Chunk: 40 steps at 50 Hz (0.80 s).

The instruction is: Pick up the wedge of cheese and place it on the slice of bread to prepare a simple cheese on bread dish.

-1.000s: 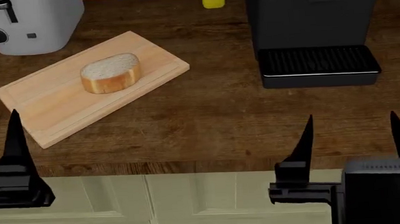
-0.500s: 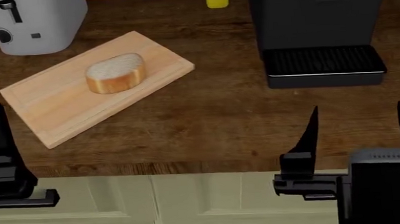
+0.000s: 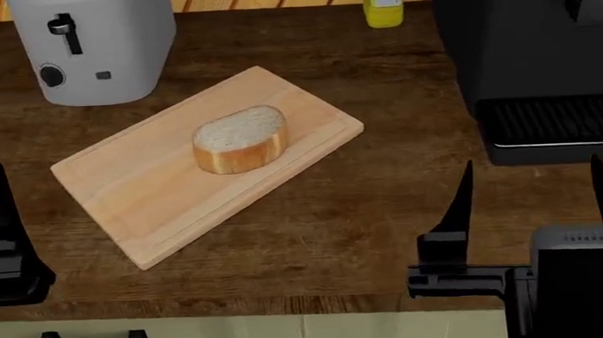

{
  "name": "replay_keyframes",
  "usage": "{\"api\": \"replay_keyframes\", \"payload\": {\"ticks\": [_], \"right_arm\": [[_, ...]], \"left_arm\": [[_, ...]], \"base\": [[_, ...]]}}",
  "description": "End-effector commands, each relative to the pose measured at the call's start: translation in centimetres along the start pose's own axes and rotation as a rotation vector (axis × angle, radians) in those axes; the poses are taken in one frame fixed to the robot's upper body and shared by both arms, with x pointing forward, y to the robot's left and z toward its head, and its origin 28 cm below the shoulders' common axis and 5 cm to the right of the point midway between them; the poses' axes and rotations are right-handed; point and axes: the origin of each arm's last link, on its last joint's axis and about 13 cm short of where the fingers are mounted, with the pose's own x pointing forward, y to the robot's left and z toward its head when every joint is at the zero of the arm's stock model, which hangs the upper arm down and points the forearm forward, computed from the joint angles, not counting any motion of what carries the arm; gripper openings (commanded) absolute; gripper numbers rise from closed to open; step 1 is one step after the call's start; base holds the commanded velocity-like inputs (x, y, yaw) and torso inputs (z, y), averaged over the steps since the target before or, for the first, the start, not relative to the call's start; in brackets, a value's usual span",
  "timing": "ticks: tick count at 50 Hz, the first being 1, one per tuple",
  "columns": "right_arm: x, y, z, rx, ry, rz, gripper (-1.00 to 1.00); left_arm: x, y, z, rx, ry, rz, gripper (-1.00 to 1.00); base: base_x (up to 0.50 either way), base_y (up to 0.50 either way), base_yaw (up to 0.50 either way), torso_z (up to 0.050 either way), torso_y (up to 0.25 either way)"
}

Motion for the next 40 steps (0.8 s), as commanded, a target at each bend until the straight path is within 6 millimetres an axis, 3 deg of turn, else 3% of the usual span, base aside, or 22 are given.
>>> {"api": "replay_keyframes", "payload": {"ticks": [1, 40], "right_arm": [[-0.08, 0.0, -0.05, 0.023, 0.005, 0.002, 1.0], [-0.06, 0.26, -0.15, 0.01, -0.009, 0.008, 1.0]], "left_arm": [[-0.12, -0.09, -0.09, 0.004, -0.007, -0.004, 1.0], [-0.26, -0.03, -0.47, 0.006, -0.002, -0.007, 1.0]], "base": [[0.29, 0.09, 0.0, 0.0, 0.0], [0.28, 0.03, 0.0, 0.0, 0.0]]}}
